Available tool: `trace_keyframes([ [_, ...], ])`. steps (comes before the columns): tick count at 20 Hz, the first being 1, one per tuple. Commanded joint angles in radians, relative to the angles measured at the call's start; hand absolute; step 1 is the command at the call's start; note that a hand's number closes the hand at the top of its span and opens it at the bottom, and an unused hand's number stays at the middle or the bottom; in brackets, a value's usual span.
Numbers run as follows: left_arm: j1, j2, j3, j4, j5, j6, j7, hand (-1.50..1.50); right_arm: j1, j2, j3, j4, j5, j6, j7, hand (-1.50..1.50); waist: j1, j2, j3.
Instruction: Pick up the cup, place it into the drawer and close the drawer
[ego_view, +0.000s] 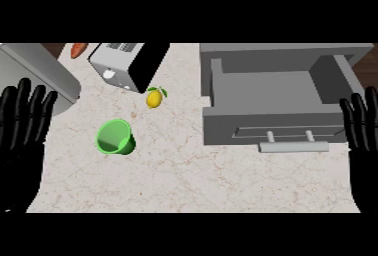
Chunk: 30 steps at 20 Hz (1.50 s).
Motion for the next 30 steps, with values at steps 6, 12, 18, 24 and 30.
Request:
trace_keyframes([
  [6, -0.106, 0.172, 0.094, 0.103, 0.327, -0.310, -0.023, -1.50, -0.034, -0.016, 0.039, -0.045, -0.007, 0.041, -0.002, -1.50, 0.005, 0.008, -0.033],
  [12, -0.143, 0.125, 0.128, 0.364, 0.430, -0.276, 0.091, -1.50, -0.134, -0.082, 0.045, 0.037, -0.070, 0.118, 0.173, -1.50, 0.009, 0.010, -0.032],
  [18, -0.179, 0.168, 0.195, 0.539, 0.414, -0.321, 0.045, -1.50, -0.159, -0.053, 0.043, 0.176, -0.047, 0.135, 0.059, -1.50, 0.012, 0.009, -0.032],
  [24, -0.271, 0.177, 0.193, 0.848, 0.267, -0.365, -0.136, -1.50, -0.229, -0.083, -0.016, 0.228, -0.082, 0.165, 0.046, -1.50, 0.006, 0.011, -0.032],
  [30, -0.248, 0.148, 0.174, 1.064, 0.135, -0.368, -0.360, -1.50, -0.222, -0.097, -0.019, 0.207, -0.067, 0.180, 0.046, -1.50, 0.005, 0.010, -0.032],
])
